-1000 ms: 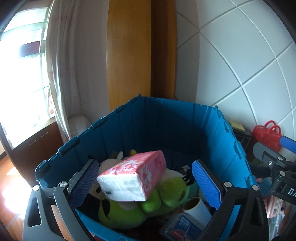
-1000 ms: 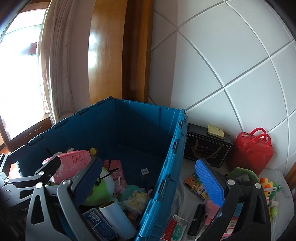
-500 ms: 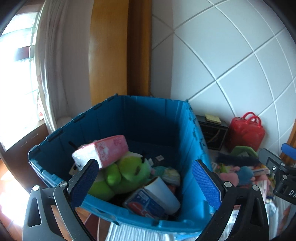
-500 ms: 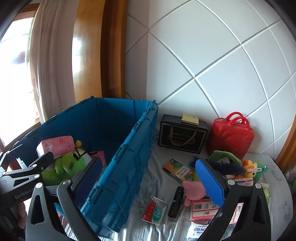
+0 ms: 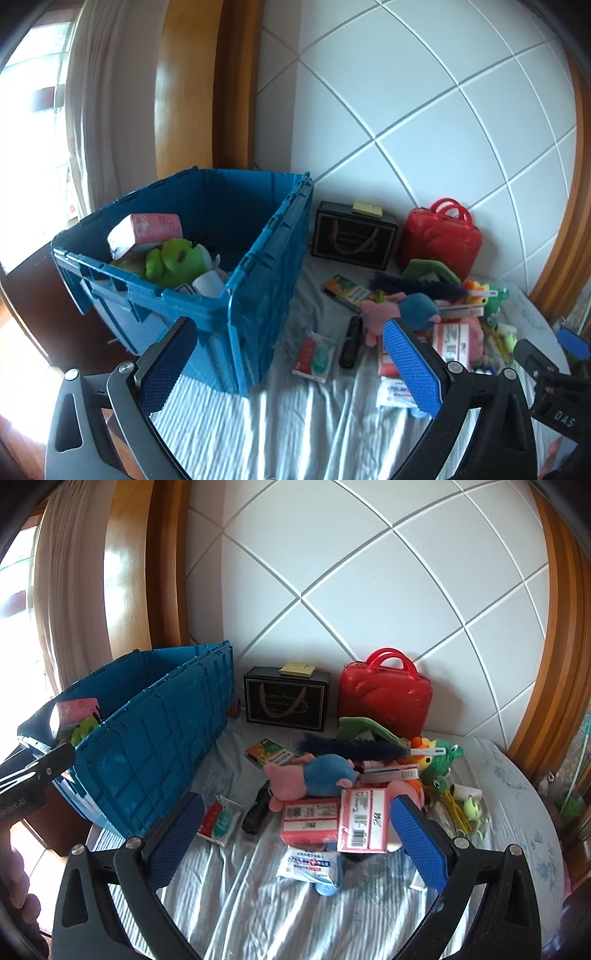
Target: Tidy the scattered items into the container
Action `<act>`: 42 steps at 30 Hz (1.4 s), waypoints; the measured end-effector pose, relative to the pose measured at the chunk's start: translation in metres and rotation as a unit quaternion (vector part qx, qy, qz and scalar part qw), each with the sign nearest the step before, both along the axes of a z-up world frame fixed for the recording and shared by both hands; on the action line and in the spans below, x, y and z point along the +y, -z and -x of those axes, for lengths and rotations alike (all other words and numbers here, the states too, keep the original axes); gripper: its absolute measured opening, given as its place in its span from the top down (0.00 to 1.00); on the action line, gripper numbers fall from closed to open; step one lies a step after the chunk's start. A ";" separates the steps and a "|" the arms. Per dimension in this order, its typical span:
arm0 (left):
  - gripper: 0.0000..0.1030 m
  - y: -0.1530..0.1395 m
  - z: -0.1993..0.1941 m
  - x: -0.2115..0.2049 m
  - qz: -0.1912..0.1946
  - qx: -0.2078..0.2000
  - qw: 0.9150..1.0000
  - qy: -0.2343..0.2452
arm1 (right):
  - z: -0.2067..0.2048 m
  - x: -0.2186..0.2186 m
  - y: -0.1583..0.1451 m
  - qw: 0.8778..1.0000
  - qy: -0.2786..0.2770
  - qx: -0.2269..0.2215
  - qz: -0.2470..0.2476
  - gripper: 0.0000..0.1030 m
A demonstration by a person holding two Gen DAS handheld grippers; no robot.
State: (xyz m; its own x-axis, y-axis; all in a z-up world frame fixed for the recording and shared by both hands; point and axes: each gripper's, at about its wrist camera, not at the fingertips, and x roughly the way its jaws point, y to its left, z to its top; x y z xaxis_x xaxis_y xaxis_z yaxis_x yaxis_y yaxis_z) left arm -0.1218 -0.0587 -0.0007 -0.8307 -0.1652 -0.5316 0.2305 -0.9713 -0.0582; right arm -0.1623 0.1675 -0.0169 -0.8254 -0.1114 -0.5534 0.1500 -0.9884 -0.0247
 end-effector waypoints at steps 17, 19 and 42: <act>0.01 -0.011 -0.037 0.024 0.010 -0.003 0.999 0.038 | -0.070 0.036 -0.004 0.999 0.031 0.005 0.008 0.00; 0.01 -0.009 -0.038 0.024 0.012 -0.009 0.999 0.043 | -0.071 0.036 -0.003 0.999 0.033 0.002 0.008 0.00; 0.01 -0.007 -0.047 0.035 0.024 -0.019 0.998 0.061 | -0.075 0.039 -0.001 0.999 0.043 -0.004 0.009 0.00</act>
State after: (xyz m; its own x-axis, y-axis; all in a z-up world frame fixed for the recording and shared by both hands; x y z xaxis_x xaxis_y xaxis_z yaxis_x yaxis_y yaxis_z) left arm -0.0750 -0.0237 0.0068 -0.8256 -0.0896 -0.5571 0.1111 -0.9938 -0.0048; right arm -0.0878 0.2069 -0.0158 -0.8278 -0.0500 -0.5587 0.0647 -0.9979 -0.0065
